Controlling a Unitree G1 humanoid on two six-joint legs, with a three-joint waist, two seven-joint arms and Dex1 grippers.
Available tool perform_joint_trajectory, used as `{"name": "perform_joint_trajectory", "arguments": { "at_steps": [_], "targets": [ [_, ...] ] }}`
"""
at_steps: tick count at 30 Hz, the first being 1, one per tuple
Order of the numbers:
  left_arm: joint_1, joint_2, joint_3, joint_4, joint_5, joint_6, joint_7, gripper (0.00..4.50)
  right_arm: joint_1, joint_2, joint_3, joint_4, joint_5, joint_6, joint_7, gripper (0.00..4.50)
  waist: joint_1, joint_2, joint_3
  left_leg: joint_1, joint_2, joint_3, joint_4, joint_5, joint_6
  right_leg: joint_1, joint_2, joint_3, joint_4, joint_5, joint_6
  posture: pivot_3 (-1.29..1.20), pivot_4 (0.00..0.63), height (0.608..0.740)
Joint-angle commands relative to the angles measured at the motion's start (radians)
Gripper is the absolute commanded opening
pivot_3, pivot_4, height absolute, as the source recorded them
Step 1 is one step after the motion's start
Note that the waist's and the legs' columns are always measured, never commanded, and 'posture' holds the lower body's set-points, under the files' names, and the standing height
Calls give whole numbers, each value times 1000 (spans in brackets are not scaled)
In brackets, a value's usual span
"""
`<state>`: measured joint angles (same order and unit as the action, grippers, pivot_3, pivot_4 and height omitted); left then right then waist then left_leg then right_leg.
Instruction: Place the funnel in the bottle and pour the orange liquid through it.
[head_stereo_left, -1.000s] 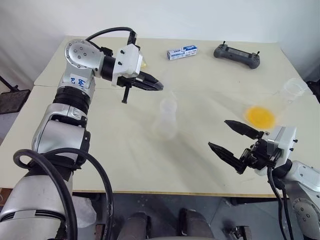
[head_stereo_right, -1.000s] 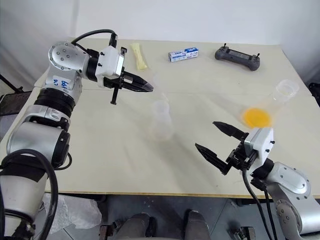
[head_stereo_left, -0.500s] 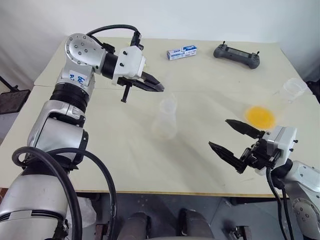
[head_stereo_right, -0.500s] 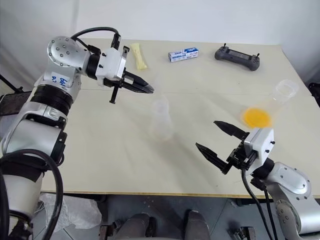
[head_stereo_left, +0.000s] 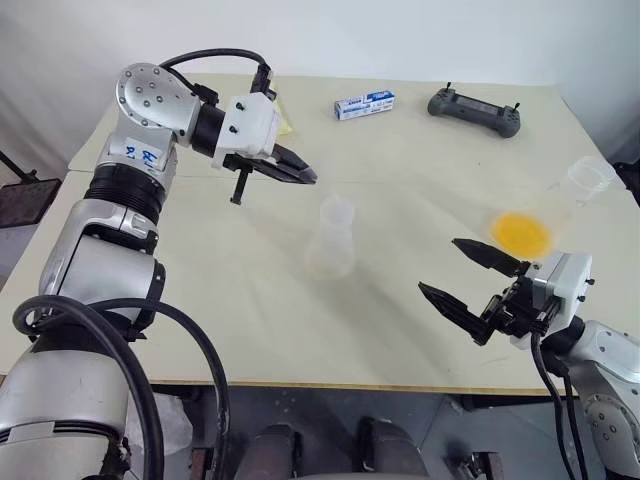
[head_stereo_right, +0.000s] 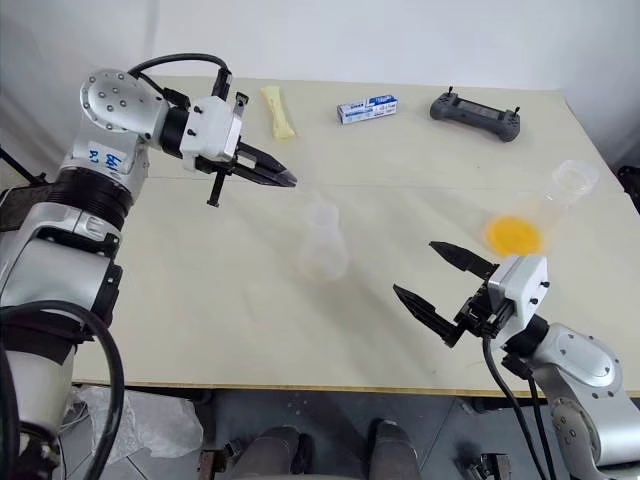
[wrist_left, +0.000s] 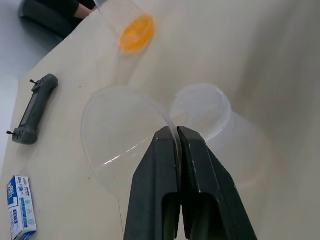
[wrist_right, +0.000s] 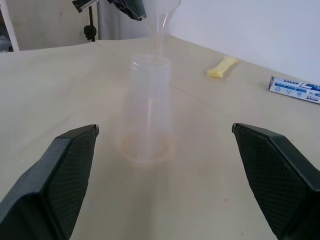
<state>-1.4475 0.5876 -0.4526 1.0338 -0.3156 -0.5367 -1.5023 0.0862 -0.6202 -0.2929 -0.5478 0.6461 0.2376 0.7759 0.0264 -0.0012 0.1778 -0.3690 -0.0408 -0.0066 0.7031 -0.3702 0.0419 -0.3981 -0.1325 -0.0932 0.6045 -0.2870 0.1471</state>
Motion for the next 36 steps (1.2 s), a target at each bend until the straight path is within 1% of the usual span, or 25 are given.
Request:
{"name": "perform_joint_trajectory", "arguments": {
  "at_steps": [1,7,12,17,21,25,31,32,36],
  "targets": [
    [-32,7,-31,-30,-24,-34,-112,25,-9,-2,-24,-10,4,-25,7,4500,-1,0,0,0,0,0,0,0,0,0,0,0,0,0,0,0,150,740],
    [-41,9,-93,-48,-35,-75,-112,25,10,7,-19,-24,-6,-33,8,4500,0,0,0,0,0,0,0,0,0,0,0,0,0,0,0,0,150,740],
    [-51,9,-161,-62,-31,-149,-112,25,22,8,-19,-31,-8,-40,8,4500,0,0,0,0,0,0,0,0,0,0,0,0,0,0,0,0,150,740],
    [-65,-13,-187,-67,-44,-162,-112,25,9,7,-15,-20,-15,-43,4,4500,0,0,0,0,0,0,0,0,0,0,0,0,0,0,0,0,150,740],
    [-70,-21,-188,-64,-45,-160,-112,980,13,11,-14,-24,-20,-42,1,4500,-1,0,0,0,0,0,0,0,0,0,0,0,0,0,0,0,150,740],
    [-82,-23,-168,-33,-16,-142,-112,2272,27,16,-23,-31,-23,-44,-3,4500,-1,0,0,0,0,0,0,0,0,0,0,0,0,0,0,0,150,740],
    [-83,-20,-88,-12,-23,-78,-112,4224,34,9,-37,-34,-20,-43,-5,4500,0,0,0,0,0,0,1,0,0,0,0,0,0,0,0,0,150,740],
    [-79,-17,-69,-14,-26,-57,-112,4477,37,8,-42,-35,-19,-43,-5,4500,0,0,0,0,0,0,1,0,0,0,0,0,0,0,0,0,150,740],
    [-41,-1,74,-38,-48,106,-102,4477,77,9,-78,-53,-21,-39,-23,4500,-1,0,0,0,0,0,1,0,0,0,0,0,1,0,0,0,150,740]
  ]
}}
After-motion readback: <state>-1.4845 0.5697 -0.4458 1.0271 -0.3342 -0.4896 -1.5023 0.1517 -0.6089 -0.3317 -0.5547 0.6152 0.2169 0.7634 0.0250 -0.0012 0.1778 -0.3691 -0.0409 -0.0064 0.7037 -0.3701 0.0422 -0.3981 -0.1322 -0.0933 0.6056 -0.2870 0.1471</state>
